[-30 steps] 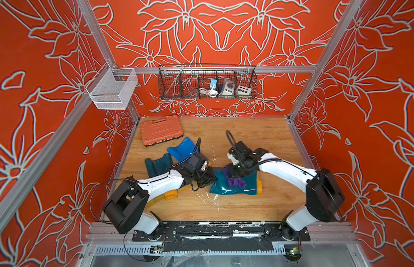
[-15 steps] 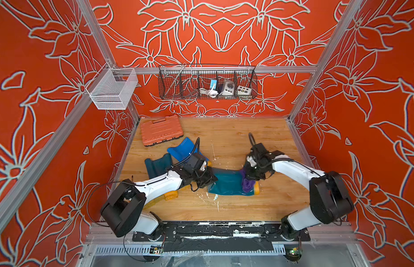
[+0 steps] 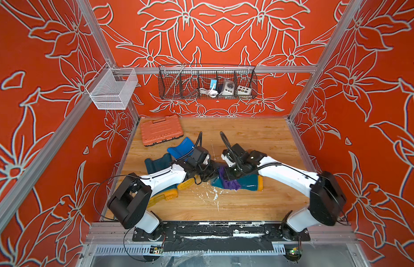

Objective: Wipe the rubber boots with a cloth
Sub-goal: Wipe the dirt off the rubber boot.

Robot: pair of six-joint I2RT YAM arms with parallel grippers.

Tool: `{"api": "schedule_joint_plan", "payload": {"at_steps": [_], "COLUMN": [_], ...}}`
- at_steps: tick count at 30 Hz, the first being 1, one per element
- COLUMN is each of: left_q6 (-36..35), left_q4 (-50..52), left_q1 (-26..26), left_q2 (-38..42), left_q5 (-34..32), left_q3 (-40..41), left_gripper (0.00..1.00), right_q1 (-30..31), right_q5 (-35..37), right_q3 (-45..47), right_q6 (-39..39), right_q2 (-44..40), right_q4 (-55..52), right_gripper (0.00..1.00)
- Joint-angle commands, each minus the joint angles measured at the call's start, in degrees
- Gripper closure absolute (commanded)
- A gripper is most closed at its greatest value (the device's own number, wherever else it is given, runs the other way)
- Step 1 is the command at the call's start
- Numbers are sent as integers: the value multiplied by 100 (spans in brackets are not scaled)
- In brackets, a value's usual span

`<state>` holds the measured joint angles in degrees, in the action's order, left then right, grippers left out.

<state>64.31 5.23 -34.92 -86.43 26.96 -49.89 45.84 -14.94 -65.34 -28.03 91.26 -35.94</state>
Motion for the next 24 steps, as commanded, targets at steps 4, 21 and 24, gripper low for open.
{"api": "schedule_joint_plan", "payload": {"at_steps": [4,21,24], "left_q6": [-177,1206,1575], "left_q4": [234,1226,1261], "left_q1": [94,124,125], "left_q2": [100,12,29], "left_q5": [25,234,325], "left_q3": [-293,-1134,-1189], "left_gripper": [100,100,100], "right_q1": [-834,199,580], "right_q5": [682,962,893], "right_q3": [52,1430,1239], "right_q6": [412,158,511], "right_q2": [138,-2399,-2077], "right_q4": [-715,1093,1257], "right_gripper": [100,100,100]}}
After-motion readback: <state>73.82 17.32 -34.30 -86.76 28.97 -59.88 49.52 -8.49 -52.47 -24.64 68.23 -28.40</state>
